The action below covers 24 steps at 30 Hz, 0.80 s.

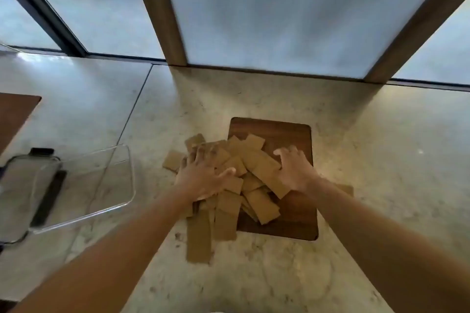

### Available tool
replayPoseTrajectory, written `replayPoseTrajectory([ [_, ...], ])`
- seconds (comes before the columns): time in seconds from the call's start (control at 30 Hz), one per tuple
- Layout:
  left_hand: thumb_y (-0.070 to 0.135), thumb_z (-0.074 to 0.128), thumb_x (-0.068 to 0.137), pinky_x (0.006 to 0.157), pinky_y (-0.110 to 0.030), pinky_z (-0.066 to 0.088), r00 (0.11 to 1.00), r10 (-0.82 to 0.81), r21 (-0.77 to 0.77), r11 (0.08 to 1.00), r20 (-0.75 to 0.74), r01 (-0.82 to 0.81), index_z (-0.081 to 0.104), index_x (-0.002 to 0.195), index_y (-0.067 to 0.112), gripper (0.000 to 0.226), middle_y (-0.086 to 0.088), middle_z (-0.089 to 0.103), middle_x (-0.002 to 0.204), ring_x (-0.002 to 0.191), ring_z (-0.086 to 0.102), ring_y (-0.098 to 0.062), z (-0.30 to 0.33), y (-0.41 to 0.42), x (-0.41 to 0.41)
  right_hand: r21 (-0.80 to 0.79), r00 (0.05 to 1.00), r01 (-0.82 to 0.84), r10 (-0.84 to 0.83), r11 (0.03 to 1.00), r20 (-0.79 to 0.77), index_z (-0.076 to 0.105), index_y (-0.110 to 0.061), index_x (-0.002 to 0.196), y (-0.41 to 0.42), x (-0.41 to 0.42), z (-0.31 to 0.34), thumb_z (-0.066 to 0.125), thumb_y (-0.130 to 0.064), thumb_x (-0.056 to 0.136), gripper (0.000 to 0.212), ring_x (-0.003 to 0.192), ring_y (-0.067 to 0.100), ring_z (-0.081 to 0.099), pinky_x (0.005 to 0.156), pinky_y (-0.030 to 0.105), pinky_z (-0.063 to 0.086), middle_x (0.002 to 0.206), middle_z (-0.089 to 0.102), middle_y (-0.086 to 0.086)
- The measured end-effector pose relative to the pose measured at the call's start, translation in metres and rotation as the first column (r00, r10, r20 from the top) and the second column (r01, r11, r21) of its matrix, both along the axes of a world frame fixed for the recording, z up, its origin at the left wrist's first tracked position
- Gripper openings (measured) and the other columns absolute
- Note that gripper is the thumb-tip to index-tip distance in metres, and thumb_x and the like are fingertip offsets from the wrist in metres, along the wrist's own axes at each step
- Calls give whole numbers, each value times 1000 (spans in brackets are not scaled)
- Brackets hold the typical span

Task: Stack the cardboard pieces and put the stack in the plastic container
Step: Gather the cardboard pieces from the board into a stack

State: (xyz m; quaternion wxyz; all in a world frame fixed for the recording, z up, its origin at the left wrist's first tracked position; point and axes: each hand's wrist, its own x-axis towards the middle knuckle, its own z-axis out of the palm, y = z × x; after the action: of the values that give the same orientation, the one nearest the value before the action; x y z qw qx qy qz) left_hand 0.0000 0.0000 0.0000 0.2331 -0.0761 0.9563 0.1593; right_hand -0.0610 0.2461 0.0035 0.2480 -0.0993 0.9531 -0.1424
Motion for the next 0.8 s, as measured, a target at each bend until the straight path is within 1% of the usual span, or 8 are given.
replayPoseTrajectory([
  [0.2, 79, 25, 96, 130, -54, -1, 991, -61, -32, 997, 122, 65, -13, 166, 28, 94, -10, -13, 176, 161, -15, -31, -26, 7, 3, 26, 983, 154, -156, 988, 98, 39, -16, 148, -2, 16, -37, 70, -47, 88, 74, 133, 35, 42, 107, 47, 43, 142, 44, 12],
  [0.37, 78, 28, 96, 129, -52, -5, 987, -45, -10, 999, 152, 47, -5, 167, 27, 93, -10, -11, 176, 161, -16, -30, -39, 4, 0, 10, 958, 281, -281, 960, 59, 41, -19, 144, 0, 22, -57, 78, -47, 82, 77, 127, 31, 49, 103, 46, 46, 136, 51, 7],
  [0.47, 65, 39, 101, 129, -51, 18, 999, 38, 36, 999, 3, -38, 26, 161, 21, 76, -12, 20, 170, 158, 14, -35, -36, 7, 0, -111, 925, 379, -375, 919, 53, 57, -16, 128, 7, 21, -62, 70, -37, 91, 45, 111, 27, 60, 91, 43, 52, 117, 63, 5],
  [0.57, 47, 49, 105, 99, -37, 49, 952, 227, 216, 959, -203, -182, 63, 129, 13, 43, -6, 59, 133, 125, 56, -26, -34, 14, 3, -276, 863, 505, -475, 818, 173, 67, -12, 112, 9, 23, -59, 57, -35, 101, 27, 99, 25, 63, 77, 35, 46, 101, 67, 4],
  [0.63, 49, 51, 105, 74, -31, 54, 903, 424, 438, 827, -73, -353, 71, 110, 5, 48, -4, 72, 99, 89, 69, -20, -31, 22, 1, -390, 781, 624, -536, 677, 320, 71, -8, 107, -2, 28, -50, 56, -31, 102, 29, 93, 21, 62, 77, 34, 46, 101, 70, 10],
  [0.67, 52, 54, 103, 70, -34, 58, 867, 492, 564, 695, 78, -446, 72, 105, 2, 53, -6, 74, 89, 79, 70, -20, -30, 26, -2, -432, 735, 678, -537, 595, 414, 73, -8, 104, -12, 33, -45, 56, -30, 103, 28, 91, 19, 62, 80, 37, 49, 100, 71, 10],
  [0.73, 54, 58, 99, 77, -41, 64, 798, 480, 684, 442, 365, -579, 74, 108, 4, 53, -13, 80, 94, 82, 77, -26, -27, 33, -8, -459, 669, 739, -455, 493, 588, 73, -21, 92, -35, 40, -35, 55, -27, 103, 23, 90, 17, 63, 89, 39, 54, 94, 69, 2],
  [0.8, 48, 58, 102, 85, -44, 65, 759, 463, 684, 362, 458, -633, 73, 114, 9, 43, -17, 80, 107, 95, 78, -31, -32, 36, -10, -472, 628, 766, -347, 437, 697, 72, -22, 87, -54, 43, -34, 53, -25, 104, 26, 87, 17, 68, 89, 40, 58, 88, 71, -1],
])
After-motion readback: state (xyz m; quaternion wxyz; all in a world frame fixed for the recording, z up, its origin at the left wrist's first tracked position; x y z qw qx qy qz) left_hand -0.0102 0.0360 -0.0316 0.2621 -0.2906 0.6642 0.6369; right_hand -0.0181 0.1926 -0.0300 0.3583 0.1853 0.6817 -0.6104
